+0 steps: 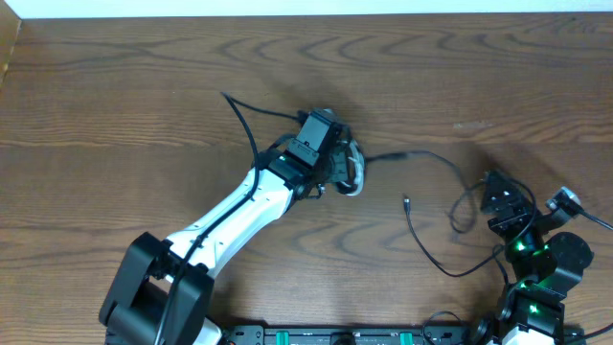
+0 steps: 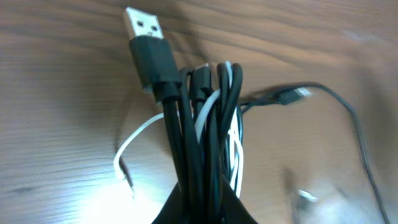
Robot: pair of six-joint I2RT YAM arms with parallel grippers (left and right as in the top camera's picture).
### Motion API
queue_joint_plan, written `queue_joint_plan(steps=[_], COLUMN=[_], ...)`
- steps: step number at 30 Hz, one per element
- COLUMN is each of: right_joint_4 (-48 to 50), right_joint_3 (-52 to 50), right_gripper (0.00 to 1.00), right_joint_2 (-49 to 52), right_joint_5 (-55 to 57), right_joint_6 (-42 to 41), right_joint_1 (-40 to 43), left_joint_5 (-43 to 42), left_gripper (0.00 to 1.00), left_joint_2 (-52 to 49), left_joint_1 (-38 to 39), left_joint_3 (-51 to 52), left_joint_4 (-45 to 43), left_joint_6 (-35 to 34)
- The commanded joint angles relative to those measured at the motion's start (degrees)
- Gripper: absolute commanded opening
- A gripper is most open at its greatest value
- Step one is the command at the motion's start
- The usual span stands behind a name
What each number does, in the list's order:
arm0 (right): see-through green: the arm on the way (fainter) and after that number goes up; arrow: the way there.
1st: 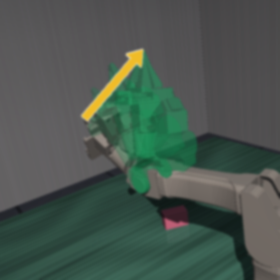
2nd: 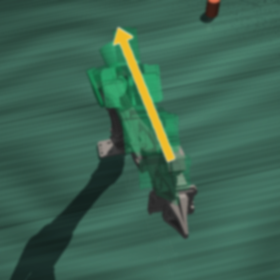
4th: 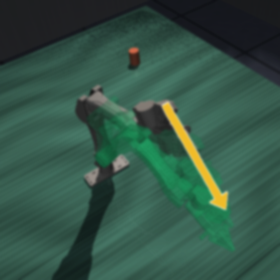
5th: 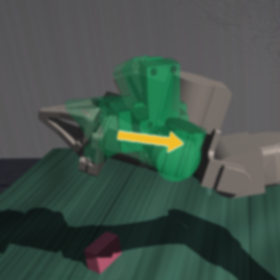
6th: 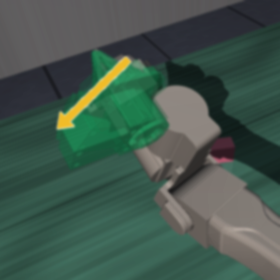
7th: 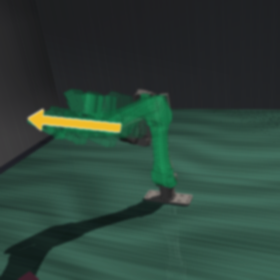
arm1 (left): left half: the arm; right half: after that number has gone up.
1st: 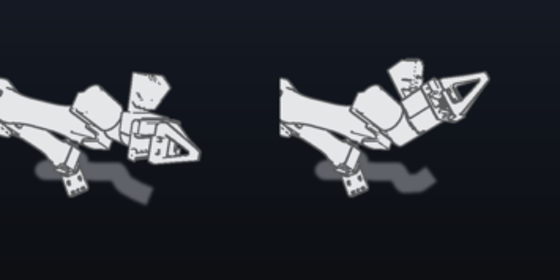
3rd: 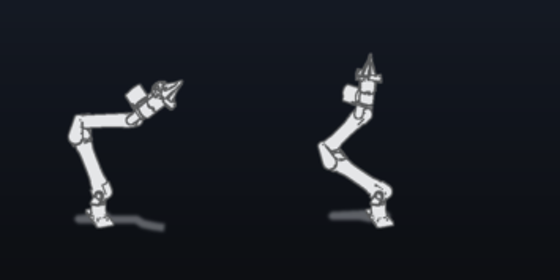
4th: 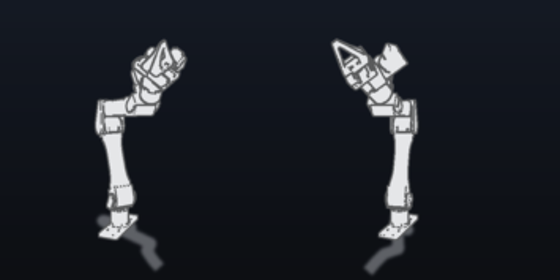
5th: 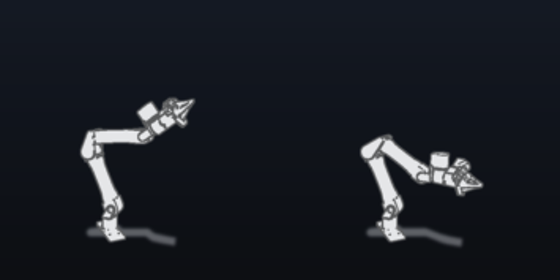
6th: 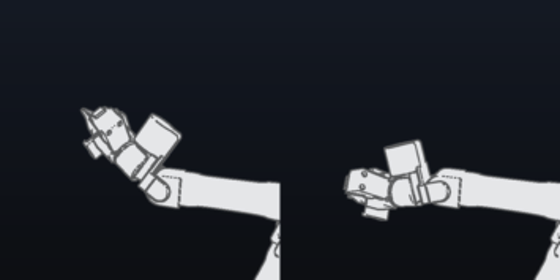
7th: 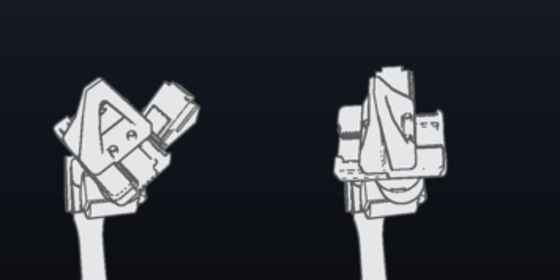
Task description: Untangle cables
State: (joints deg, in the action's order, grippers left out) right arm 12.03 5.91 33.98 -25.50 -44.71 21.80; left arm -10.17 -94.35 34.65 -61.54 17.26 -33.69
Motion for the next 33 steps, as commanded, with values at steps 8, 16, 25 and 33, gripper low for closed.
queue_joint_plan(steps=[8,16,25,33], right_joint_4=[0.8,5.5,4.9,4.9], right_joint_3=[0.4,0.4,0.4,0.4], right_gripper=[0.99,0.99,0.99,0.99], right_joint_2=[-0.3,-0.3,-0.3,-0.3], right_joint_5=[-20.2,-44.5,-44.5,-40.7], right_joint_6=[1.5,11.2,7.5,0.3], right_joint_1=[-0.2,-2.2,-5.8,-9.4], left_joint_5=[-16.4,-23.0,-36.5,-43.4], left_gripper=[0.08,0.08,0.08,0.08], left_joint_2=[7.3,9.6,11.9,11.9], left_joint_1=[-1.0,-1.0,-3.6,-4.3], left_joint_3=[-0.6,-0.6,-0.6,-0.6], left_joint_4=[0.2,0.4,0.4,0.4], left_joint_6=[14.6,19.5,18.6,18.6])
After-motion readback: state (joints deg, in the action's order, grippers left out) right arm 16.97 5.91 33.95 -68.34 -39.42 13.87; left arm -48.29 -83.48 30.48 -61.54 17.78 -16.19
